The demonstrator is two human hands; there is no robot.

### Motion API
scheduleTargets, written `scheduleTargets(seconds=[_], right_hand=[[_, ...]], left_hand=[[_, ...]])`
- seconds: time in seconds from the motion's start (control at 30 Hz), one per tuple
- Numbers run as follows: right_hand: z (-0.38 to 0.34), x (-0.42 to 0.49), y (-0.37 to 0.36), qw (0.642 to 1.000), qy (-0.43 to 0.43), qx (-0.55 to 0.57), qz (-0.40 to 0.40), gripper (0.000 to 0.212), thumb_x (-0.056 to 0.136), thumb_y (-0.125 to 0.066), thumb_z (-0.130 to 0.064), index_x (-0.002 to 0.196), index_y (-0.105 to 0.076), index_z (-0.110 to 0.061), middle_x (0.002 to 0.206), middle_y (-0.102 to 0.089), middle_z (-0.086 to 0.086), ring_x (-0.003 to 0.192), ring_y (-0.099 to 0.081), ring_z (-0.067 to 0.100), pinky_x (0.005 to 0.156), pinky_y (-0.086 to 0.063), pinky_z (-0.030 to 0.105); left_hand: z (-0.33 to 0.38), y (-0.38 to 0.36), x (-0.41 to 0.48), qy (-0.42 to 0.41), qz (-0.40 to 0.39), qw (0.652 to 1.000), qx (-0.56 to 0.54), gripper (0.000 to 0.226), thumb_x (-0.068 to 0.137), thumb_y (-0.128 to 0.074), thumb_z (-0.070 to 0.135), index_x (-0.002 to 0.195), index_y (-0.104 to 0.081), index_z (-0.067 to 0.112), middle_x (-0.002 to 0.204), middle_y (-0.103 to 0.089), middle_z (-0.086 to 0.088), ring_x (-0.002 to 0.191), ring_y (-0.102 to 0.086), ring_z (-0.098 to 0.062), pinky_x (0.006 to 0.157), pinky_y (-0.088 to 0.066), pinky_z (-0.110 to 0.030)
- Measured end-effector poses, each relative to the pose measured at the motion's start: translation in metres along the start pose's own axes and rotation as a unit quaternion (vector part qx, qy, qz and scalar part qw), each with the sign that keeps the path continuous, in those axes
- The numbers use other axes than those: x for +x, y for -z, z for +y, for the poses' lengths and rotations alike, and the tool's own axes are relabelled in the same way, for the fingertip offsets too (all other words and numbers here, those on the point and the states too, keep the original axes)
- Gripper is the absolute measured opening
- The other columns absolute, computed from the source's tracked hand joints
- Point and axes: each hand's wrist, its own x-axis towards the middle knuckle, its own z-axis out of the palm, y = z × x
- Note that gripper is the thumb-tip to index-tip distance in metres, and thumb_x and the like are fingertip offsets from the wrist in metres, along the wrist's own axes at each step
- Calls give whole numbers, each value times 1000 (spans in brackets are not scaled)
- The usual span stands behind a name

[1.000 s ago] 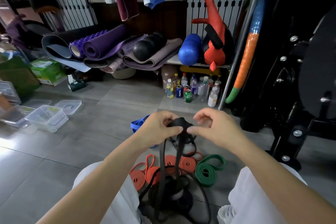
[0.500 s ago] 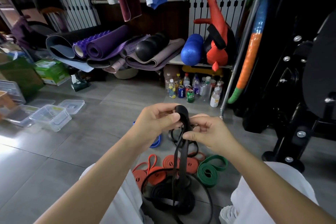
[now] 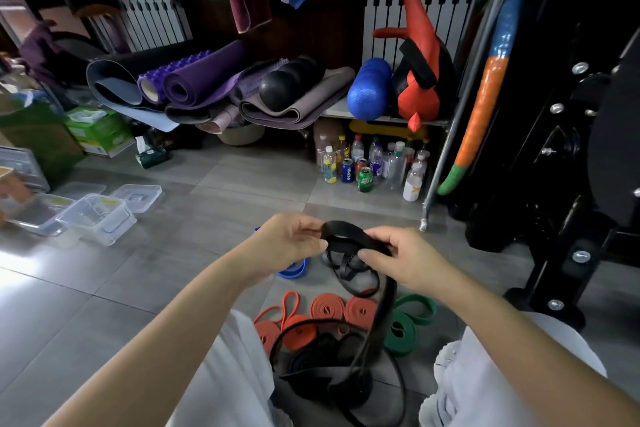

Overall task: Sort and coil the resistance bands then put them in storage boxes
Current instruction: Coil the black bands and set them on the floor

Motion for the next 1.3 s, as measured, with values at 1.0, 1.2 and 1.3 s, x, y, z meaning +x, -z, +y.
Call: scheduleTargets(seconds=[1.0, 1.2, 1.3], right_hand=[[17, 26, -18, 961, -4, 276, -7, 23, 59, -76, -20, 80, -74, -30, 81, -75, -7, 79, -70, 5, 65, -51, 13], [15, 26, -26, 958, 13, 282, 56, 22, 61, -74, -19, 76, -76, -35, 81, -74, -10, 80, -70, 3, 70, -50, 12], [17, 27, -21, 964, 21, 254, 71, 28, 63, -75, -17, 76, -75, -41, 82, -74, -12, 79, -69, 1, 73, -50, 12]], left_hand=[[-28, -24, 24, -32, -14, 936, -350, 21, 72, -72, 5, 93, -74, 7, 95, -72, -16, 90, -68, -26, 82, -56, -32], [-31, -22, 20, -29, 20, 955, -293, 27, 65, -72, 14, 91, -76, 15, 91, -74, -11, 83, -70, -19, 74, -54, -24], [-34, -21, 19, -11, 39, 982, -182, 23, 66, -77, 14, 88, -75, 22, 80, -73, -2, 75, -67, -14, 73, -52, -22]])
